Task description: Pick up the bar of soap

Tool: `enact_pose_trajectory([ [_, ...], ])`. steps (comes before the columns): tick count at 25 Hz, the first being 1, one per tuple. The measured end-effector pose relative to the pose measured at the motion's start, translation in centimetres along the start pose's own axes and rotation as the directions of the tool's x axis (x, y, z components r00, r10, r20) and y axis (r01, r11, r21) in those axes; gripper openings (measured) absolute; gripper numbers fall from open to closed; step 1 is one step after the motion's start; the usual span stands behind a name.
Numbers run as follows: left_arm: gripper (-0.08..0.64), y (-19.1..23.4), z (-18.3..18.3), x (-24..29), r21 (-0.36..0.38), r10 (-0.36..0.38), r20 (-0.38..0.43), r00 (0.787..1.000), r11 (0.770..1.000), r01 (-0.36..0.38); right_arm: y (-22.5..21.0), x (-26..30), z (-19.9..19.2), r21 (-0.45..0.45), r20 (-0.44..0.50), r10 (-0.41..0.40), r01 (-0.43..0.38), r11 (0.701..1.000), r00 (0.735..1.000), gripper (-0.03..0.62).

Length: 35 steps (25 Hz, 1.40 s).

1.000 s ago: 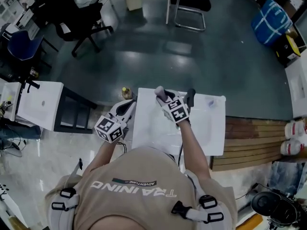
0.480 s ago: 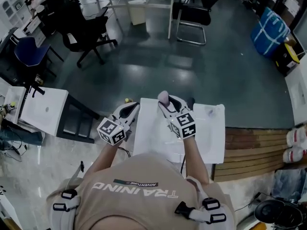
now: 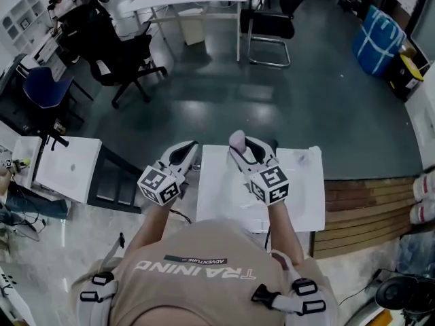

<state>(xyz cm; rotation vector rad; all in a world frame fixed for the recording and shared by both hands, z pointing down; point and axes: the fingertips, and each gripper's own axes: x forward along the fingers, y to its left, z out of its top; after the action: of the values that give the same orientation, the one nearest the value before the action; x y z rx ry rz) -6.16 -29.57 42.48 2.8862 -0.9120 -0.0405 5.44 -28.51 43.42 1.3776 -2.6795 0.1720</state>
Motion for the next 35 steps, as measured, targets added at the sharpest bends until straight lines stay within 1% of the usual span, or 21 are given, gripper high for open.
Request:
enact_pose_trajectory([
  [3,0.000,0.1,1.4,0.1,0.014,-0.012,0.018,1.000,1.000,0.012,0.0,-0.5,1.6,-0.002,0.037,-0.007,0.007,1.000,0.999,0.181],
  [6,0.000,0.2,2.6,0.4,-0.036,-0.028,0.052,0.998,0.999,0.030,-0.3,-0.7,2.4,-0.006,0.061,-0.031,0.031,0.999,0.998,0.183],
  [8,0.000,0.2,3.3,0.7,-0.046,-0.036,0.074,0.997,0.998,0.040,-0.4,-1.0,2.6,-0.005,0.074,-0.044,0.045,0.999,0.996,0.181],
  [11,0.000,0.4,3.8,1.0,-0.015,-0.034,0.080,0.996,0.999,0.035,-0.5,-1.4,3.2,0.000,0.094,-0.060,0.060,0.998,0.994,0.181],
  [16,0.000,0.2,3.8,1.3,0.088,-0.013,0.046,0.999,0.996,0.009,-0.5,-1.8,3.4,0.037,0.112,-0.076,0.072,0.997,0.991,0.181],
  [18,0.000,-0.1,3.6,1.2,0.104,-0.015,0.038,0.999,0.995,0.011,-0.2,-1.8,3.1,0.046,0.116,-0.081,0.076,0.996,0.990,0.181],
  [23,0.000,-0.3,2.9,0.6,0.082,-0.014,0.028,1.000,0.997,0.012,0.5,-1.6,2.9,0.041,0.112,-0.073,0.069,0.997,0.991,0.181],
  [31,0.000,-0.8,1.5,-0.2,0.038,0.009,0.022,1.000,0.999,-0.010,0.0,-1.9,2.0,0.034,0.078,-0.074,0.071,0.997,0.994,0.181],
  [35,0.000,-0.2,1.0,-0.5,0.014,0.015,0.021,1.000,1.000,-0.016,-0.2,-1.4,2.0,0.031,0.071,-0.071,0.069,0.997,0.995,0.181],
])
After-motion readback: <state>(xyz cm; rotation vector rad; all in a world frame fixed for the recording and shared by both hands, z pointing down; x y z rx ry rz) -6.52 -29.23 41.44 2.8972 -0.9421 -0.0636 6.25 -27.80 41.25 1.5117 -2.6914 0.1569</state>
